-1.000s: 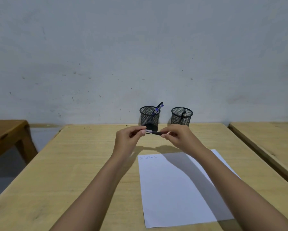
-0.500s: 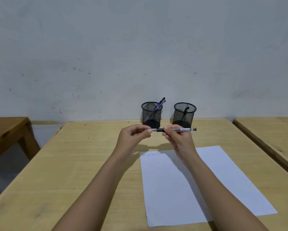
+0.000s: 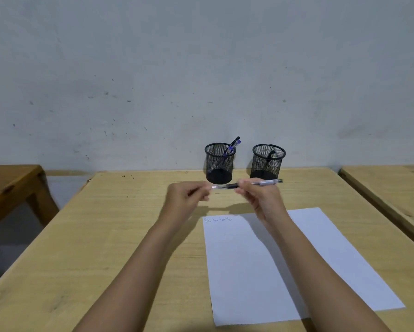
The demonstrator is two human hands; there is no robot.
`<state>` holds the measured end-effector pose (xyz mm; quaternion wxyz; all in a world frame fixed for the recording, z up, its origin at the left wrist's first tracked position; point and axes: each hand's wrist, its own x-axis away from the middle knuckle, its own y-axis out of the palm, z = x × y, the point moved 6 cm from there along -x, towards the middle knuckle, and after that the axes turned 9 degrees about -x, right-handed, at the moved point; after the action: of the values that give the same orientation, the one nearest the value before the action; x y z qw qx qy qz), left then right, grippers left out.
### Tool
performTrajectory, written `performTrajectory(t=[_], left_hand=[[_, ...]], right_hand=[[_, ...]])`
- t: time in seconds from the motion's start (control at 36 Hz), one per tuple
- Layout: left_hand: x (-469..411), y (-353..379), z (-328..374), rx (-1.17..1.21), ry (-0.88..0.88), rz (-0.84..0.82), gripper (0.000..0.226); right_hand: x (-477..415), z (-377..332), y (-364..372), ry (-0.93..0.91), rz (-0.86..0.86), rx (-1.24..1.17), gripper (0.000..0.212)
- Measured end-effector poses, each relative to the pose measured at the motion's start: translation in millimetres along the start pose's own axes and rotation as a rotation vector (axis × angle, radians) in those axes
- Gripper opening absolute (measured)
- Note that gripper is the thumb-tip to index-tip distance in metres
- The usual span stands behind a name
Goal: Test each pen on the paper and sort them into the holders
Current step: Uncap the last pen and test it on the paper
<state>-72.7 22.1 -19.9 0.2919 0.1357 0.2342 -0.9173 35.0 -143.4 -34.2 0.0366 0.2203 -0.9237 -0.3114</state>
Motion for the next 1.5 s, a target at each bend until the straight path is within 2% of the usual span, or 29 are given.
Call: performTrajectory(t=[0.08,0.14,0.25,0.33,0.42,0.5,0.69,1.0,1.17,1.25,1.36,1.42,1.5], left_hand=[[-6.5,-57.4,-29.8,0.012,-0.097,0.233,0.012],[-7.4,-86.9,-46.3,-0.029,-0.137,0.254,0.012],[-1.4,-68.0,-50.9,-0.045,-0.186,0.132,0.006],[7.5,-33.4,-54.7,-0.026,-0.226,0.043,0.005],[9.3,-13.8,-59.7,-0.152,-0.155,-0.033,0.007],[8.4,-3.7,-61.7,-0.264,-0.1,-0.068,0.014],[3.7,9.1,-61.9,-0.376,-0.033,-0.123,0.015],[-0.4,17.0,-60.6,-0.51,0.017,-0.159,0.024],[18.0,14.3,-41.3,-0.498,0.07,-0.15,0.034],[34.1,20.9,-37.9,-0.532,0.101,-0.249,0.039],[54.9,33.8,-44.3,-0.581,0.082,-0.471,0.049],[63.2,39.8,-47.2,-0.709,0.092,-0.559,0.061],[66.2,43.1,-49.4,-0.832,0.115,-0.584,0.066]], right_hand=[[-3.3,-32.3,-44.5,-0.098,0.167,-0.145,0.022],[-1.1,-50.2,-68.9,-0.147,0.207,-0.181,0.027],[2.1,-38.1,-60.4,-0.133,0.1,-0.008,0.017],[1.8,-18.8,-48.2,-0.137,0.054,0.208,0.02],[1.6,-6.9,-47.6,-0.126,0.068,0.317,0.028],[3.0,-2.2,-43.6,-0.112,0.073,0.396,0.023],[5.8,14.7,-29.2,-0.026,0.017,0.413,0.005],[-1.2,21.6,-21.1,-0.066,-0.022,0.449,0.017],[-2.6,24.5,-22.7,-0.105,-0.034,0.471,0.029],[-3.6,27.4,-22.0,-0.097,-0.057,0.506,0.029],[-4.6,29.3,-21.4,-0.075,-0.066,0.502,0.036],[-5.4,31.0,-22.6,-0.07,-0.015,0.491,0.04],[-7.5,35.4,-24.5,-0.043,0.058,0.501,0.042]])
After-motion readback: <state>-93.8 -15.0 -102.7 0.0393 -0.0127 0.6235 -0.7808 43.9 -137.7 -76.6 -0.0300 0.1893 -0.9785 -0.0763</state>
